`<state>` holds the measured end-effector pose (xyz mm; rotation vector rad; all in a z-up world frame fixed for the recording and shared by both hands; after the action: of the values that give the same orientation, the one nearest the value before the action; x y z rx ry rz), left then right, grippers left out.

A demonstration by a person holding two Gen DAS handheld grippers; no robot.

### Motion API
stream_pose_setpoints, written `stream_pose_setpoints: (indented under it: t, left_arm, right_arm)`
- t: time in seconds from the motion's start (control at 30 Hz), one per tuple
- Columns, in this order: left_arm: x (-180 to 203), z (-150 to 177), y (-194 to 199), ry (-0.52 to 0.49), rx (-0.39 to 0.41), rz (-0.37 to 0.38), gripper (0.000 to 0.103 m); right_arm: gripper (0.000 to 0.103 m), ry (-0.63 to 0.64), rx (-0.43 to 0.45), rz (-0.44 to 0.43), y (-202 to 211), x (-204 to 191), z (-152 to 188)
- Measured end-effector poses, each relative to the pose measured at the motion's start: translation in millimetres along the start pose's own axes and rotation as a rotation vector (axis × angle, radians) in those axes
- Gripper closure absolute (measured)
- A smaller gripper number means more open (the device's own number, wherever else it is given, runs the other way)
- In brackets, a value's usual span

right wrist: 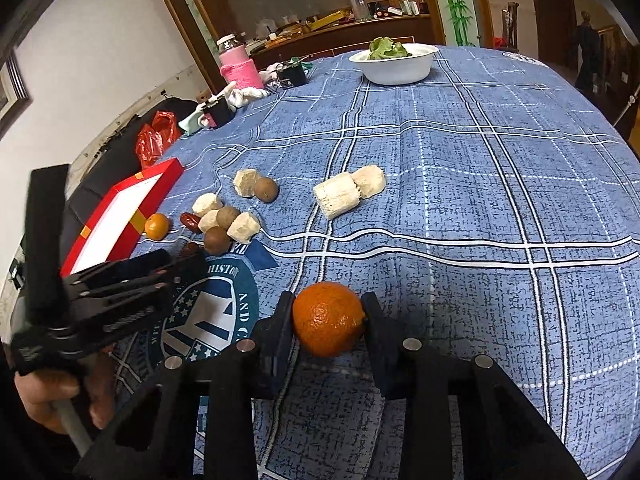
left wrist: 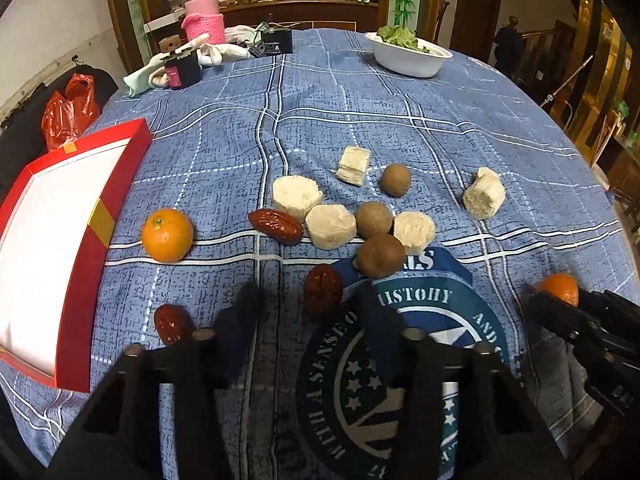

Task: Organize fruits
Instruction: 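Close the left tool on the red date while the right tool holds the orange, then carry the red date and the orange over the red-rimmed white tray with both tools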

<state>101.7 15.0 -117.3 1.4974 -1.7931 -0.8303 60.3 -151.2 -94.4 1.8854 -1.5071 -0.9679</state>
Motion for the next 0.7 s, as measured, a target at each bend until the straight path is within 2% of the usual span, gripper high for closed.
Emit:
stream_pose_setpoints:
  t: [0.03, 0.07, 0.1, 0.43, 0.7]
  left_arm:
    - [-1, -1, 0, 0.005, 0.005, -0.003, 0.071]
    - [-2, -1, 0, 0.006, 0.009, -0.01, 0.084]
    - [-2, -2, 0, -0.003, 0.009, -0.023, 0.086]
    - [-1, -3, 8, 0.001, 0.013, -0.019, 0.086]
    - [-24, -6, 40, 0.07, 0.079, -0.014, 0.086]
  right_arm:
    - [0.069, -0.001, -0.001, -0.006, 0, 0, 0]
    - [0.069, -0.001, 0.0, -0.011, 0, -1, 0]
    - [0.069, 0.0, 0.001, -0.015, 1, -1, 0]
    - [0.069, 0.02, 0.005, -0.004, 2, -4, 1]
    - [0.069, 0.063, 0.011, 0.025, 8, -12, 2]
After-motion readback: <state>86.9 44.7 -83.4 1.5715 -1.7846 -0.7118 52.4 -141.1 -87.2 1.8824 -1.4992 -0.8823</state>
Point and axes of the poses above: each gripper's, at about its wrist camera, not at the fingertips, and y roughly against the way its jaws point, x to its right, z to its underside, the point moved 7 cm from there along -y, roughly the way its jaws point, and after that the axes turned 7 degrees about z, right-handed, at the moved point
